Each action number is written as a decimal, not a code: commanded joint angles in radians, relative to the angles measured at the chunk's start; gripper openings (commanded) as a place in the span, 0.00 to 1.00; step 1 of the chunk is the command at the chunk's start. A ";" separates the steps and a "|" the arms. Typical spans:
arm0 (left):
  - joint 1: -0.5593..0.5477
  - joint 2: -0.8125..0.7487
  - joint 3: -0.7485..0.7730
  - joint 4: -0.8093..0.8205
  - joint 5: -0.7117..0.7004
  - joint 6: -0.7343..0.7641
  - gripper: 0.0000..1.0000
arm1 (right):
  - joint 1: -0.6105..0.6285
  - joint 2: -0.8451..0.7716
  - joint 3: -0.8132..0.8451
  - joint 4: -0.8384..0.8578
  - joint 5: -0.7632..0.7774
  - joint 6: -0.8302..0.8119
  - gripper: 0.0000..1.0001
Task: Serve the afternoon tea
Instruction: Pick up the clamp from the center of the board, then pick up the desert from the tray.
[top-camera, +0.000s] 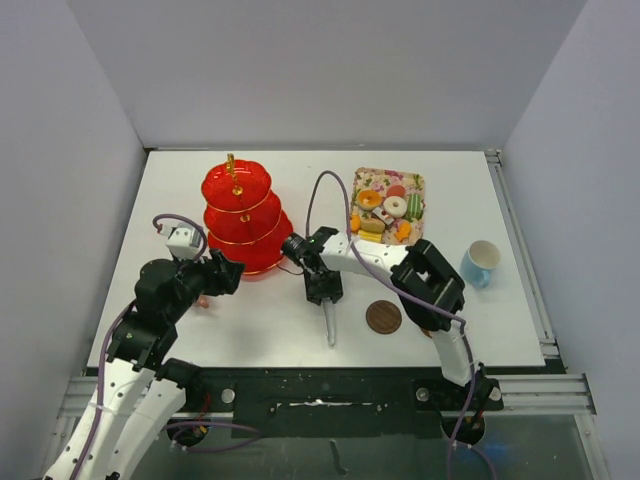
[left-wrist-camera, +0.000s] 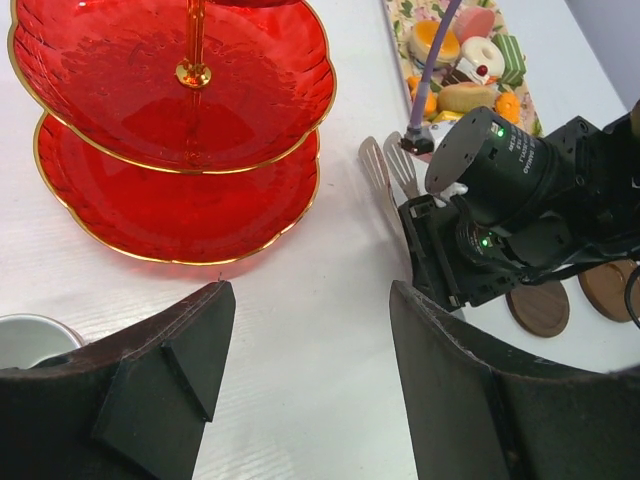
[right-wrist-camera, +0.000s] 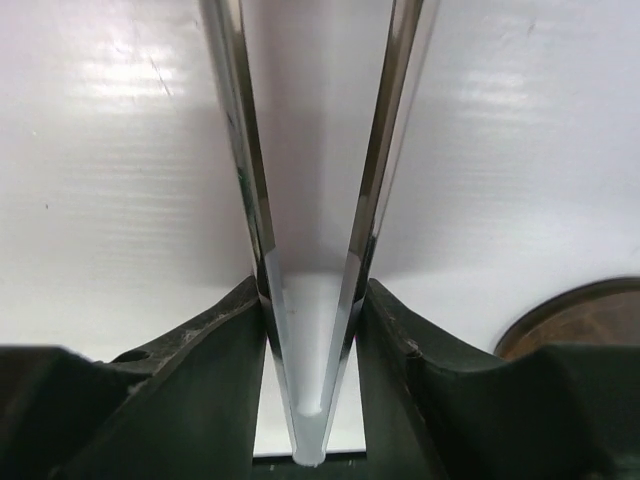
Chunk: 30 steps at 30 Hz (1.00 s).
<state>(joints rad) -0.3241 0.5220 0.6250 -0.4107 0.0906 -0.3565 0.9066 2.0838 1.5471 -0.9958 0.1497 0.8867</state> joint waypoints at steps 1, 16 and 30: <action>0.007 0.003 0.018 0.039 0.013 0.002 0.61 | 0.011 -0.063 -0.011 0.039 0.266 0.013 0.37; 0.017 0.017 0.017 0.042 0.022 0.004 0.61 | -0.003 -0.355 -0.099 0.086 0.184 -0.046 0.38; 0.020 0.016 0.016 0.044 0.028 0.004 0.61 | 0.025 -0.207 -0.057 0.078 0.040 -0.096 0.39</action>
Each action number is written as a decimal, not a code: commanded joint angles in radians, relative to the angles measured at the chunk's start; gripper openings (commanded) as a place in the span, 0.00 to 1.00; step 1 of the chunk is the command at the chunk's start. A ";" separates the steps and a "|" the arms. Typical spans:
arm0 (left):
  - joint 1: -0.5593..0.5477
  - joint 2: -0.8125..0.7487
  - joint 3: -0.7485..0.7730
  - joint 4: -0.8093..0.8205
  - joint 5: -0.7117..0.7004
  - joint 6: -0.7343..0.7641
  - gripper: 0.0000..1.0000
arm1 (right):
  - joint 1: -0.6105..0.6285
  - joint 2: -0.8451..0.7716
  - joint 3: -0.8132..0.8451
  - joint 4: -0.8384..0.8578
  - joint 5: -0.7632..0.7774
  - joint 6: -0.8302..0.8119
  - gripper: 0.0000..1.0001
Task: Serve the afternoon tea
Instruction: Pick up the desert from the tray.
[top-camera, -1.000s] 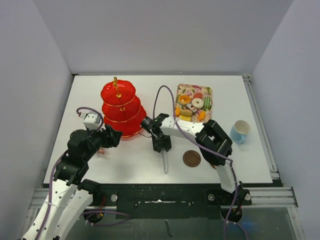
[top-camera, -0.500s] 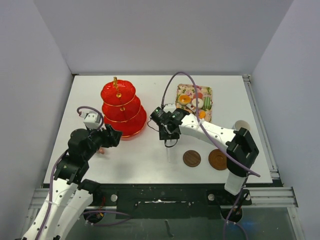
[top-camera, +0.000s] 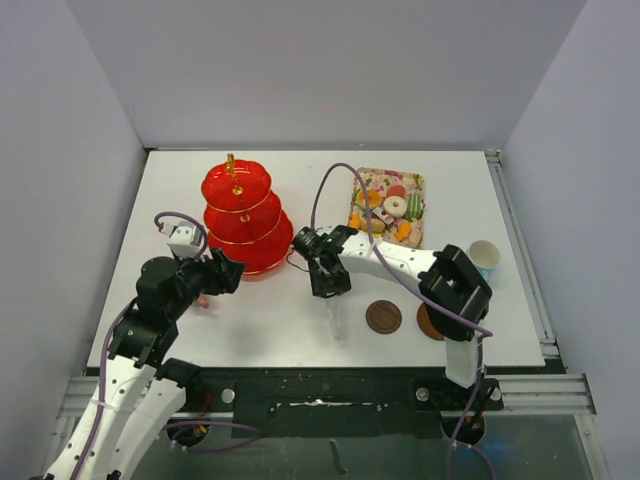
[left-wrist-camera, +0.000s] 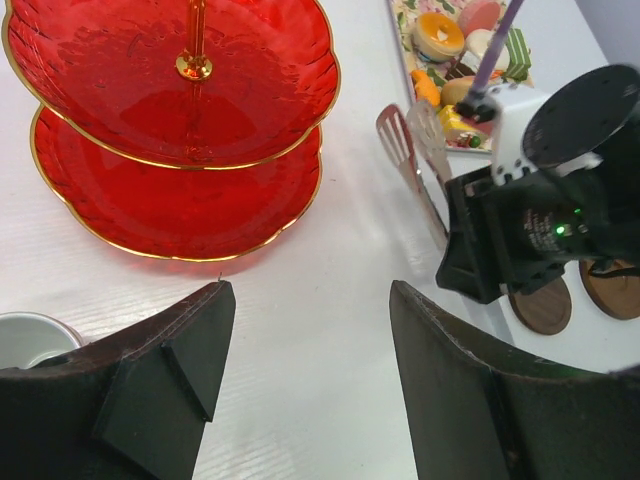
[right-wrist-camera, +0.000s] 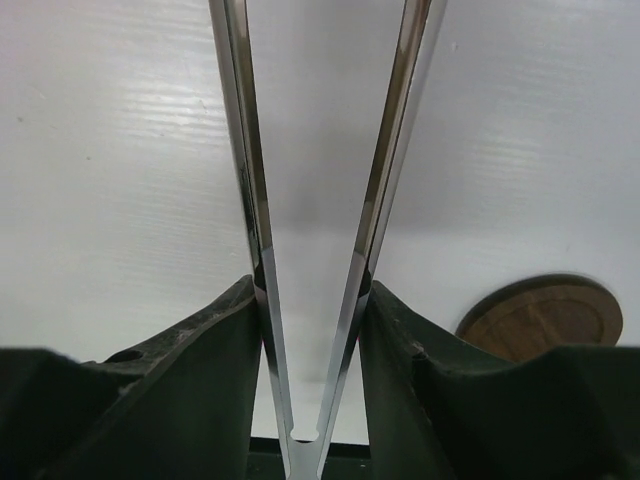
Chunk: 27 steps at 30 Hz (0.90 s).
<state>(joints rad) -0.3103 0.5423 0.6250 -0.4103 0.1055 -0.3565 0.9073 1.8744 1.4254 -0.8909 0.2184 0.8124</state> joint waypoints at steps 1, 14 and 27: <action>0.006 -0.005 0.016 0.044 0.012 0.004 0.61 | 0.023 -0.002 0.074 -0.038 -0.044 -0.025 0.40; 0.010 -0.008 0.012 0.051 0.022 0.004 0.61 | 0.054 -0.233 0.042 -0.094 0.124 0.062 0.40; 0.016 0.002 0.014 0.048 0.024 0.005 0.61 | -0.099 -0.375 0.023 -0.112 0.201 0.022 0.41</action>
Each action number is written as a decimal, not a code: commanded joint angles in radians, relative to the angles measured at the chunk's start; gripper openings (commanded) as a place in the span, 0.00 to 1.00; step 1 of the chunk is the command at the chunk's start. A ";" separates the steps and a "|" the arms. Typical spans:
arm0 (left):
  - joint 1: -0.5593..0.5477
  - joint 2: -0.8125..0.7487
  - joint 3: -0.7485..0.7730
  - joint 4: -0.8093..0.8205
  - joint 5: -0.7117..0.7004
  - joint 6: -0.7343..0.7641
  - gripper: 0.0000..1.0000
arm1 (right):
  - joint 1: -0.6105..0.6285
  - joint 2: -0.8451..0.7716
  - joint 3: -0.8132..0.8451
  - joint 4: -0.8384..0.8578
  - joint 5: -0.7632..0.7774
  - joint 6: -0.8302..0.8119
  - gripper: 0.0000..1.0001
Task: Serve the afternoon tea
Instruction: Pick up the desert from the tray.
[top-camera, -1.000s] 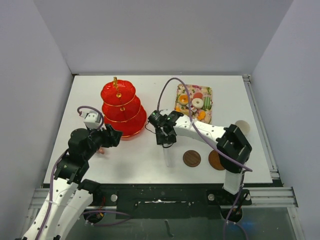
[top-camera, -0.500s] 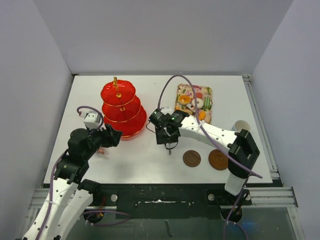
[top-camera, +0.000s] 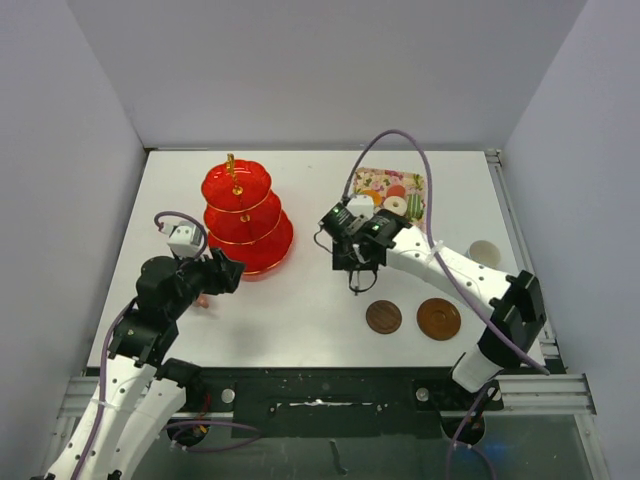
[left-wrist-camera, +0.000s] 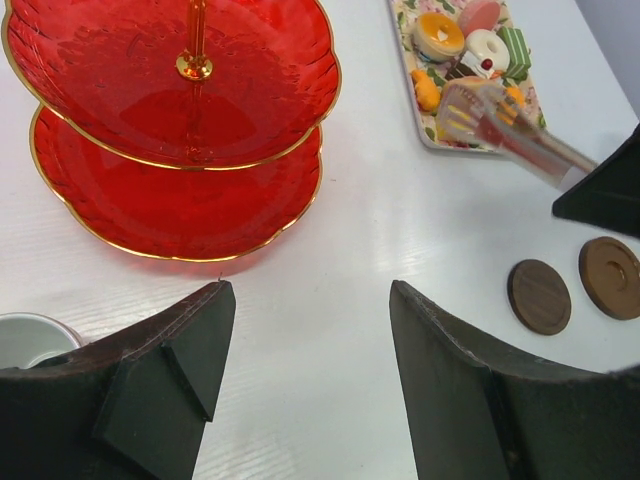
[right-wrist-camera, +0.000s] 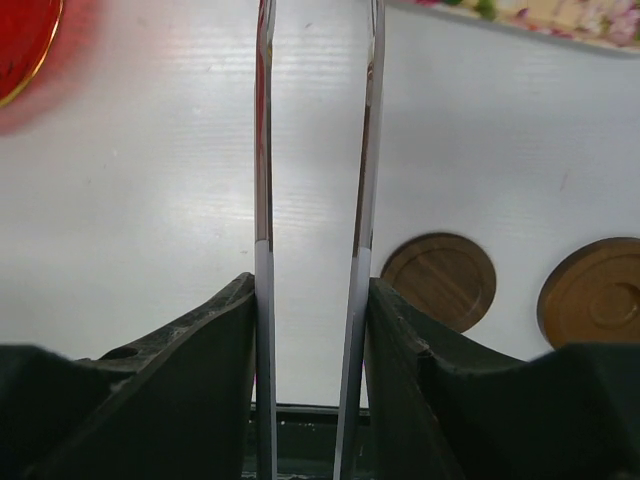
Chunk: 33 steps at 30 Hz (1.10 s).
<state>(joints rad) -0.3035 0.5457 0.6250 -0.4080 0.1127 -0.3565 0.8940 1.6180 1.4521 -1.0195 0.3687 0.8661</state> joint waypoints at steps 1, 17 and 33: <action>0.009 0.000 0.015 0.046 0.017 0.004 0.61 | -0.112 -0.140 -0.019 0.025 0.042 -0.045 0.41; 0.025 0.006 0.016 0.048 0.028 0.005 0.62 | -0.459 -0.269 -0.200 0.215 -0.308 -0.192 0.43; 0.035 0.004 0.015 0.052 0.031 0.007 0.62 | -0.488 -0.118 -0.067 0.167 -0.306 -0.305 0.44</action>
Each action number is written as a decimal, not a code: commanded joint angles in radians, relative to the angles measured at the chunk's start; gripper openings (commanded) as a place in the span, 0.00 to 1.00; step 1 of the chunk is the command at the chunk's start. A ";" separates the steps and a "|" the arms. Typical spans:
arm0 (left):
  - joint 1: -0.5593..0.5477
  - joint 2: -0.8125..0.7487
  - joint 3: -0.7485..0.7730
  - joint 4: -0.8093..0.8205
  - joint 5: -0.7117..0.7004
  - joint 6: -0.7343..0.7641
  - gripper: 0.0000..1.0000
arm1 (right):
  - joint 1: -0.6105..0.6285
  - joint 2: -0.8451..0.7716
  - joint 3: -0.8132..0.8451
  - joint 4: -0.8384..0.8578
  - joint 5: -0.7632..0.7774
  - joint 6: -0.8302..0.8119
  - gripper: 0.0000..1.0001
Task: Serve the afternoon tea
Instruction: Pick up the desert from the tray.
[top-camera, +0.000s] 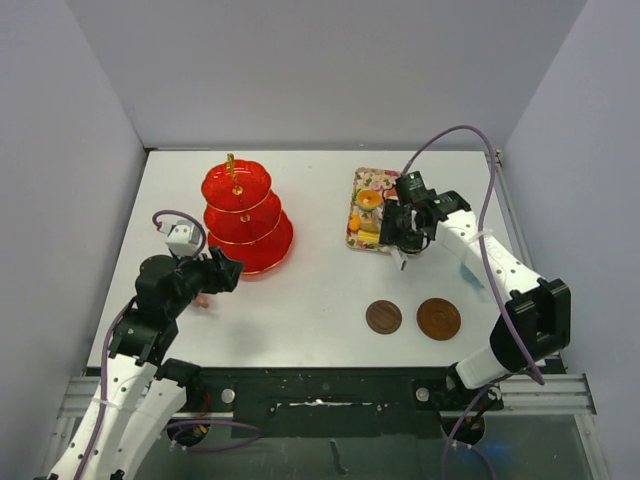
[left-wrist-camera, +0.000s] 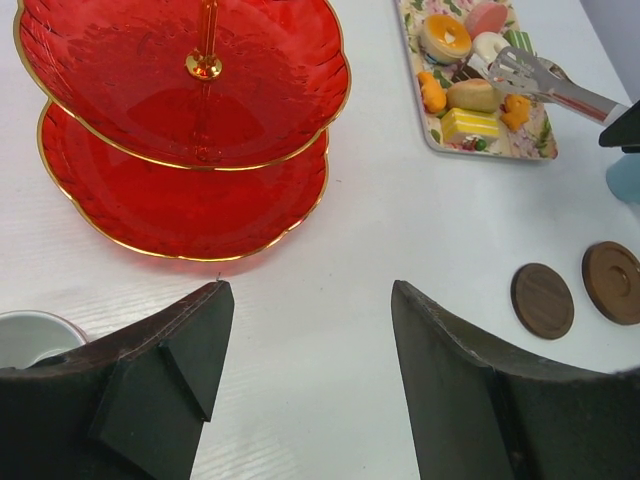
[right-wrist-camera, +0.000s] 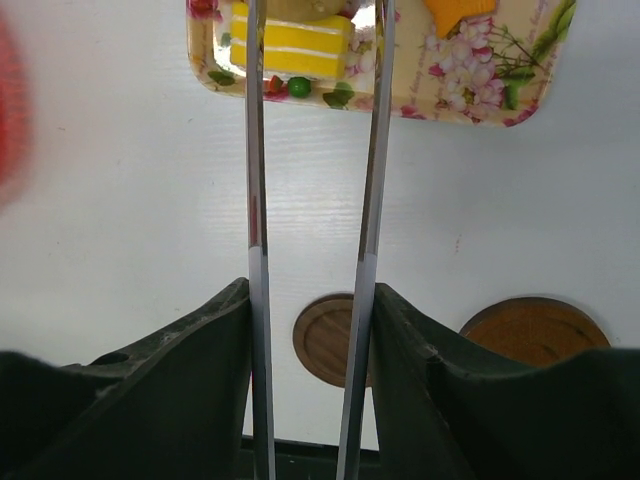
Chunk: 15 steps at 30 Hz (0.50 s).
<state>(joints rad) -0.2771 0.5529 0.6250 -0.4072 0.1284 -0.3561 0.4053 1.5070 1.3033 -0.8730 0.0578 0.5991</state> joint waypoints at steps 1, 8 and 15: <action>0.009 -0.002 0.015 0.050 0.018 0.006 0.62 | 0.002 -0.003 0.099 0.010 0.014 -0.040 0.44; 0.014 -0.002 0.013 0.053 0.021 0.006 0.62 | -0.002 0.051 0.209 -0.005 0.033 -0.087 0.44; 0.015 -0.001 0.015 0.051 0.023 0.006 0.62 | -0.029 0.170 0.284 0.007 0.029 -0.130 0.47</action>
<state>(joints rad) -0.2672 0.5537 0.6250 -0.4068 0.1356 -0.3561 0.3985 1.6207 1.5230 -0.8867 0.0696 0.5148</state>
